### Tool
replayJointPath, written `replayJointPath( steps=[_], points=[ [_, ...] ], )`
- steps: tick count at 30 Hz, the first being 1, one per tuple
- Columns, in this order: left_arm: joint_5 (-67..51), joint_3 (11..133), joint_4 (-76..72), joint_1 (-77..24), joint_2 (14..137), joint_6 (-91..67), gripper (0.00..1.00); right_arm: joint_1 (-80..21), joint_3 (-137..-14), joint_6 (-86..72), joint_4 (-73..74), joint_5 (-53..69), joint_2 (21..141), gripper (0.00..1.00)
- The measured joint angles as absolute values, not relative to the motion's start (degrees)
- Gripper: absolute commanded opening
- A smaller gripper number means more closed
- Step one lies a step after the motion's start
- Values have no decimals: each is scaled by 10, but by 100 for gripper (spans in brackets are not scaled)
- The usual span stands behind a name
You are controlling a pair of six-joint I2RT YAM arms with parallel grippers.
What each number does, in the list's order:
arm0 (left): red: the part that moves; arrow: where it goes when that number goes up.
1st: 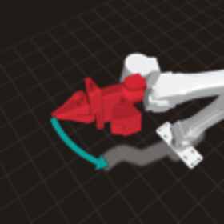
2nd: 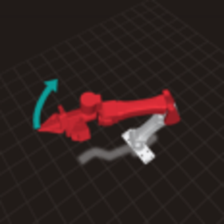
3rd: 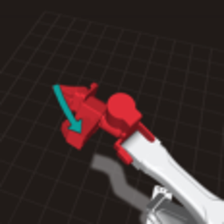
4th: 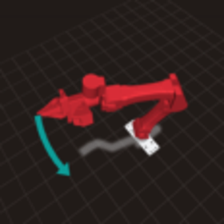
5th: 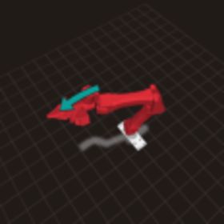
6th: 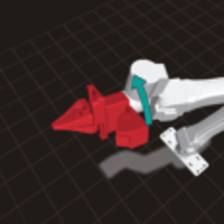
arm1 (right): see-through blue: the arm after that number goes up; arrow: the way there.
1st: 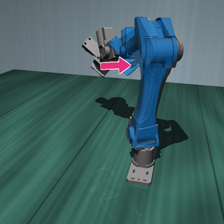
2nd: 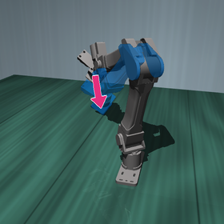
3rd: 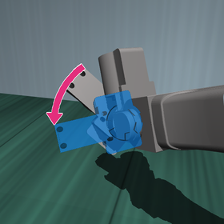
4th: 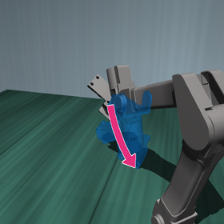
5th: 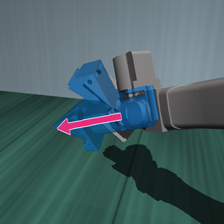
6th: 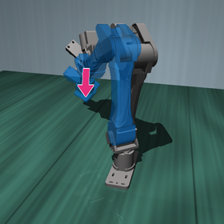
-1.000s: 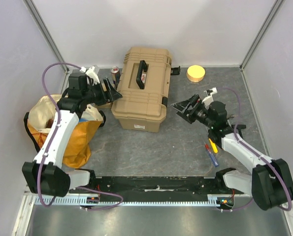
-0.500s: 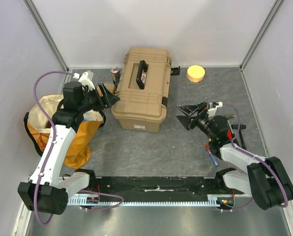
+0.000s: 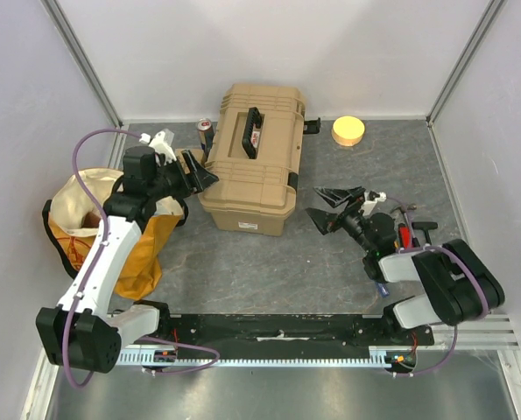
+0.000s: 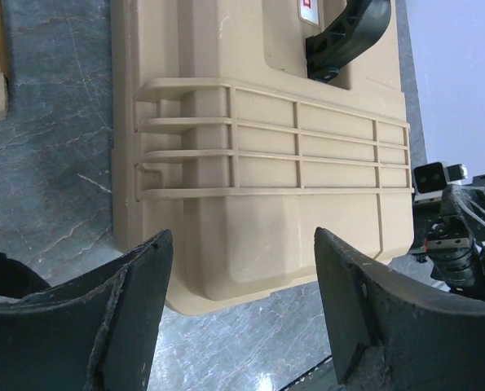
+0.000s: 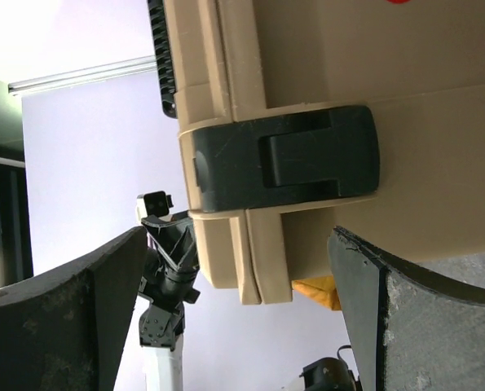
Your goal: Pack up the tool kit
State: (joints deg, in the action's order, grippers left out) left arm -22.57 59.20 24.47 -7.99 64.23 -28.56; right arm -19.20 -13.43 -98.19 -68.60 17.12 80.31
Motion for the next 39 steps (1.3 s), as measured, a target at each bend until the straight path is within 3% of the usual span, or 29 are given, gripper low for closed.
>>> replayJointPath(
  steps=[15, 39],
  points=[
    [-224, 586, 209, -95, 680, -287, 76, -238, -150, -1042, -747, 123, 1035, 98],
    [-191, 601, 210, -122, 698, -287, 75, -288, -224, -1131, -714, 51, 1014, 97]
  ],
)
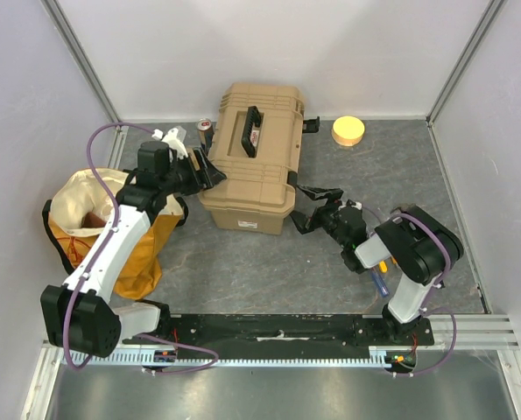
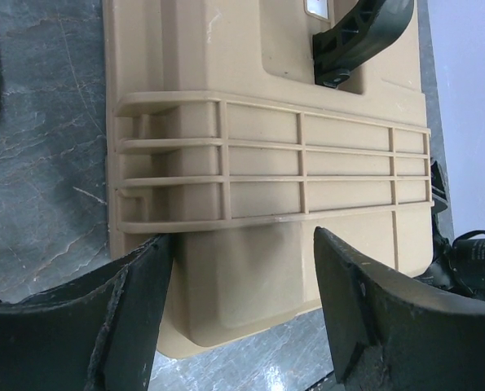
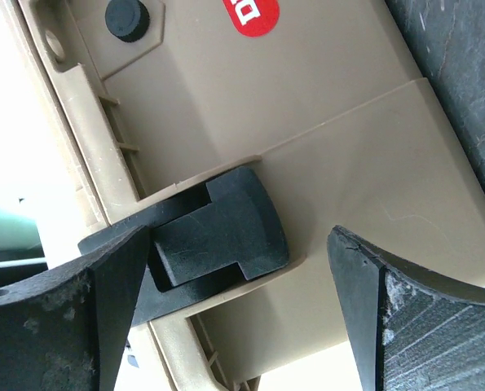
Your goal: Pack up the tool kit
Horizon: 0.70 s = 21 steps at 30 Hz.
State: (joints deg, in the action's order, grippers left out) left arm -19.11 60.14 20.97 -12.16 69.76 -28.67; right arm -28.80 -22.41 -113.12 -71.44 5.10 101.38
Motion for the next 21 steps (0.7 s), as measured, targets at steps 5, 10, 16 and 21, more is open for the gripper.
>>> replayJointPath(
  steps=[5, 10, 16, 21],
  points=[
    [-191, 606, 208, -127, 705, -286, 75, -289, -228, -1124, -697, 29, 1000, 76],
    [-191, 606, 206, -130, 707, -286, 75, -290, -229, -1109, -684, 13, 986, 61],
    [-185, 606, 197, -135, 712, -284, 75, -287, -229, -1103, -671, -9, 983, 41],
    [-176, 606, 196, -136, 712, -281, 75, -286, -229, -1091, -667, -23, 981, 29]
  ],
)
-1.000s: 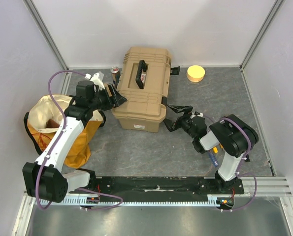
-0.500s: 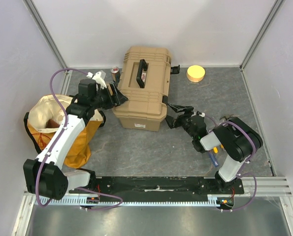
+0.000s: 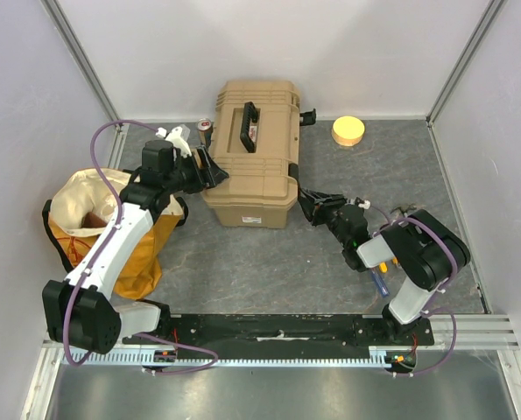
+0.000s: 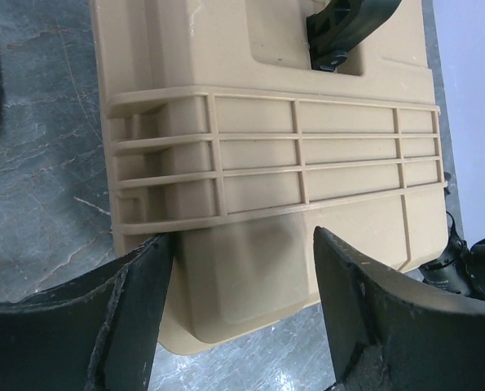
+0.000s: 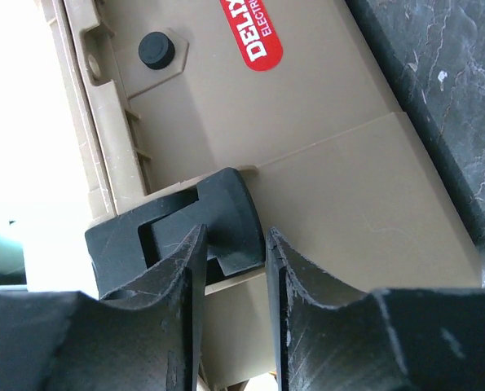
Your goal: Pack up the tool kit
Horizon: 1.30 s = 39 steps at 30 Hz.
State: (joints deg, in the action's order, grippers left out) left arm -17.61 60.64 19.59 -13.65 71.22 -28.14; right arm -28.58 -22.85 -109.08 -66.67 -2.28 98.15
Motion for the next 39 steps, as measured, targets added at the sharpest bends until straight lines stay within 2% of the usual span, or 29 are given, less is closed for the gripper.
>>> replayJointPath(
  steps=[5, 12, 17, 20, 23, 25, 27, 29, 32, 39],
  points=[
    [-174, 606, 196, -137, 712, -278, 75, -285, -228, -1069, -667, -26, 979, 21],
    [-165, 606, 197, -140, 712, -274, 75, -283, -226, -1026, -661, -29, 962, 18],
    [-145, 608, 202, -139, 710, -266, 75, -279, -228, -912, -599, -39, 864, 19],
    [-138, 609, 201, -140, 709, -263, 74, -282, -238, -846, -534, -35, 795, 26],
    [-136, 609, 201, -140, 709, -261, 75, -284, -253, -808, -470, -32, 771, 47],
    [-136, 609, 200, -140, 709, -261, 75, -284, -273, -785, -427, -28, 757, 67],
    [-136, 609, 200, -140, 709, -260, 75, -285, -290, -766, -400, -24, 745, 80],
    [-136, 609, 201, -140, 709, -260, 75, -288, -300, -747, -384, -21, 732, 88],
    [-136, 609, 201, -140, 709, -260, 75, -291, -308, -716, -367, -15, 722, 93],
    [-135, 609, 201, -140, 709, -260, 75, -291, -383, -630, -245, 3, 731, 95]
  ],
)
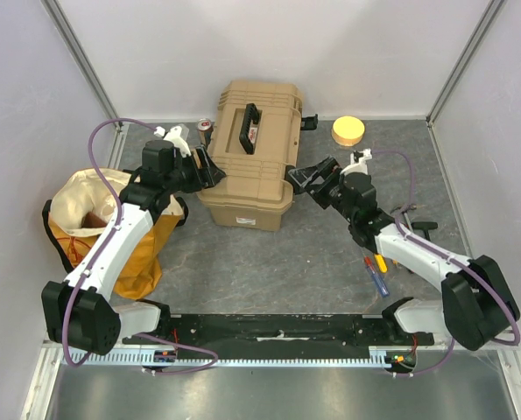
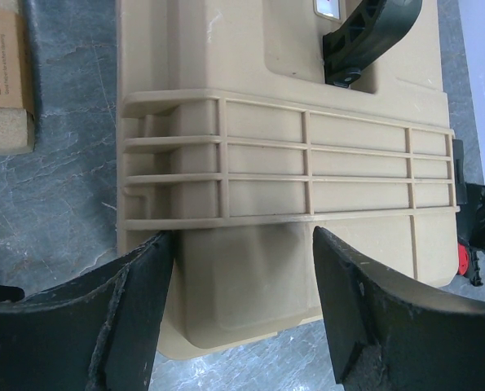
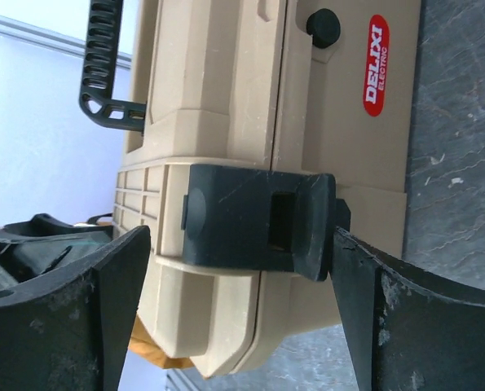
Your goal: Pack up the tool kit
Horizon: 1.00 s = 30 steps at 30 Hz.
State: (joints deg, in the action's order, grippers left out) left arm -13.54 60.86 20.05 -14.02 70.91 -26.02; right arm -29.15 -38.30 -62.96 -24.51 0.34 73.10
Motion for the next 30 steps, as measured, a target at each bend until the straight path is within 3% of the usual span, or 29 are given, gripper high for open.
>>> replayJointPath(
  steps=[7, 18, 30],
  points=[
    [-135, 609, 201, -140, 709, -260, 75, -294, -457, -568, -160, -4, 769, 96],
    [-134, 609, 202, -140, 709, -259, 75, -307, -500, -540, -110, -65, 802, 85],
    [-122, 645, 249, -146, 715, -256, 75, -316, -500, -497, 27, -205, 682, 91]
  ],
)
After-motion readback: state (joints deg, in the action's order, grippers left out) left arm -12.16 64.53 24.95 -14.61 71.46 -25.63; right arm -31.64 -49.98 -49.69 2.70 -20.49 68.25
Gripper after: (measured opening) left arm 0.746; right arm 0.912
